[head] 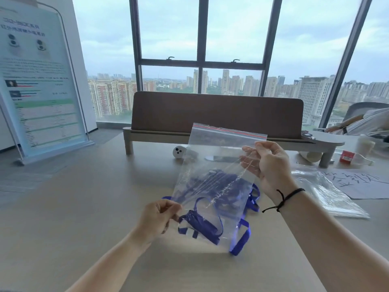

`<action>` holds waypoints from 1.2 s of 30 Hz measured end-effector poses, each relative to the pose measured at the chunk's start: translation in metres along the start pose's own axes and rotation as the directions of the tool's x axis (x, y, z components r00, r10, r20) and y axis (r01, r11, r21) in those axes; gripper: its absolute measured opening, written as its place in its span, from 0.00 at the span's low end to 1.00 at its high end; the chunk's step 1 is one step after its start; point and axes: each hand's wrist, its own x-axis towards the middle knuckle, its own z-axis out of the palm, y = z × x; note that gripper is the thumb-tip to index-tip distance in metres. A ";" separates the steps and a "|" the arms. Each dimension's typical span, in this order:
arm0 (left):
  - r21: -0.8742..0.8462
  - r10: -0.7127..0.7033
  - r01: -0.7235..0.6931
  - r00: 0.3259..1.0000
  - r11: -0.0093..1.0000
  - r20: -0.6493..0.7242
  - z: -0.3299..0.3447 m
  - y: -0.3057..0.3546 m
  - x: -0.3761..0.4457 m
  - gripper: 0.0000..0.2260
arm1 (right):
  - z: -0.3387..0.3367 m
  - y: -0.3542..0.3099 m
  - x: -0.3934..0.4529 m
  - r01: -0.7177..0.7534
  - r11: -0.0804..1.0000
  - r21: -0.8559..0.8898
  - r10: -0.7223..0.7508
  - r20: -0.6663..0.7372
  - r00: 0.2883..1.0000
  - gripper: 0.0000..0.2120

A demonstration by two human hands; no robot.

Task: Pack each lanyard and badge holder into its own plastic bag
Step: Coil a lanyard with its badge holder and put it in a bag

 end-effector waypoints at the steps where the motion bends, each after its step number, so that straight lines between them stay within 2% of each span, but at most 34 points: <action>1: 0.021 0.007 -0.007 1.000 1.000 -0.030 -0.006 -0.001 0.001 0.06 | 0.005 0.003 0.001 -0.003 1.000 -0.024 0.004 0.009 1.000 0.03; 7: 0.082 -0.025 0.037 0.989 0.996 -0.147 -0.059 -0.009 0.000 0.07 | 0.062 0.026 0.002 -0.004 0.990 -0.138 0.020 0.114 0.993 0.04; 13: 0.224 -0.055 0.116 0.963 0.968 -0.264 -0.126 -0.020 -0.004 0.08 | 0.130 0.069 0.002 -0.084 0.978 -0.189 0.124 0.211 0.969 0.06; 17: 0.382 -0.015 0.168 0.928 0.909 -0.373 -0.170 -0.025 -0.008 0.06 | 0.163 0.103 -0.002 -0.219 0.949 -0.227 0.270 0.230 0.935 0.07; 19: 0.476 0.025 0.195 0.908 0.858 -0.417 -0.190 -0.025 -0.014 0.06 | 0.177 0.121 0.000 -0.308 0.912 -0.272 0.373 0.236 0.897 0.12; 20: 0.540 0.049 0.220 0.898 0.812 -0.438 -0.197 -0.026 -0.017 0.10 | 0.182 0.129 -0.002 -0.252 0.865 -0.433 0.387 0.258 0.885 0.15; 21: 0.610 0.073 0.247 0.890 0.753 -0.450 -0.203 -0.027 -0.022 0.15 | 0.186 0.136 -0.009 -0.118 0.751 -0.650 0.390 0.293 0.873 0.17; 22: 0.676 0.104 0.264 0.886 0.689 -0.451 -0.206 -0.029 -0.026 0.19 | 0.187 0.144 -0.016 0.077 0.563 -0.823 0.315 0.300 0.900 0.18; 23: 0.729 0.130 0.263 0.891 0.632 -0.434 -0.207 -0.031 -0.030 0.22 | 0.185 0.153 -0.028 0.247 0.442 -0.862 0.206 0.366 0.908 0.20; 24: 0.778 0.160 0.235 0.906 0.582 -0.393 -0.206 -0.034 -0.034 0.24 | 0.182 0.161 -0.044 0.392 0.403 -0.827 0.149 0.482 0.864 0.22; 25: 0.822 0.181 0.178 0.930 0.540 -0.321 -0.203 -0.035 -0.038 0.26 | 0.177 0.169 -0.063 0.476 0.416 -0.775 0.129 0.569 0.812 0.25; 27: 0.879 0.164 0.033 0.978 0.476 -0.125 -0.196 -0.036 -0.043 0.33 | 0.172 0.186 -0.101 0.690 0.281 -0.667 0.222 0.744 0.630 0.28; 29: 0.901 0.087 -0.047 0.996 0.432 0.010 -0.186 -0.038 -0.046 0.41 | 0.168 0.205 -0.128 0.780 0.209 -0.590 0.330 0.793 0.512 0.31; 30: 0.912 0.049 -0.053 0.998 0.406 0.036 -0.182 -0.039 -0.047 0.44 | 0.166 0.213 -0.135 0.794 0.188 -0.579 0.364 0.791 0.491 0.32; 32: 0.930 -0.007 -0.026 0.999 0.367 0.031 -0.177 -0.042 -0.046 0.46 | 0.164 0.221 -0.141 0.806 0.151 -0.573 0.417 0.776 0.474 0.33; 36: 0.930 -0.056 0.009 0.998 0.368 0.013 -0.179 -0.045 -0.041 0.47 | 0.168 0.219 -0.135 0.803 0.116 -0.585 0.479 0.741 0.471 0.32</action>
